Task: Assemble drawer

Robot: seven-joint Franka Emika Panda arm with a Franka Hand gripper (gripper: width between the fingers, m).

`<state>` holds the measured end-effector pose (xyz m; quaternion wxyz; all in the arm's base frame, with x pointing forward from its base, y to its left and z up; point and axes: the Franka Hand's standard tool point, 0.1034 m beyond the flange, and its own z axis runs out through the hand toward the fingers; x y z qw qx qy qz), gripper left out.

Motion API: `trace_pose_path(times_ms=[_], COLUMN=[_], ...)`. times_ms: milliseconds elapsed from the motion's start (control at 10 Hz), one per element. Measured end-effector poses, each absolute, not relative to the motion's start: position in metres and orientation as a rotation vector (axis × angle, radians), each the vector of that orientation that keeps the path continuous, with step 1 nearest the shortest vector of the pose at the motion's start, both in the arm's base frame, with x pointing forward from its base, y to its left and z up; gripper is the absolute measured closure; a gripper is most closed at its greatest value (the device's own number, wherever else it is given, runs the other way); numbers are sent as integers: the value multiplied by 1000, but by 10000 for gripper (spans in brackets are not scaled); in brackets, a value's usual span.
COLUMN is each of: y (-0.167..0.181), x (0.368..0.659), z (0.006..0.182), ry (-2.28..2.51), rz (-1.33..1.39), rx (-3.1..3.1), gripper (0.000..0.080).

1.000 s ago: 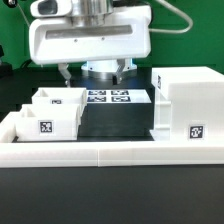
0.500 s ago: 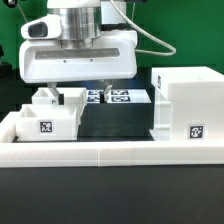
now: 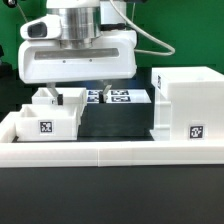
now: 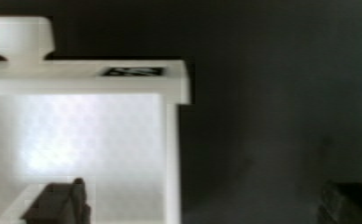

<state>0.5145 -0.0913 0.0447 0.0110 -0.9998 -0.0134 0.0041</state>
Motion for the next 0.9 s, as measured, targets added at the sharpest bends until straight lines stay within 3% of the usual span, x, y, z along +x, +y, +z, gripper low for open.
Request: trace_pose_path(times_ms=[500, 900], y=[-93, -96], x=[507, 504], z=[16, 8], ry=[-56, -77], rz=[21, 11], rx=[-3143, -3155], gripper=[150, 150])
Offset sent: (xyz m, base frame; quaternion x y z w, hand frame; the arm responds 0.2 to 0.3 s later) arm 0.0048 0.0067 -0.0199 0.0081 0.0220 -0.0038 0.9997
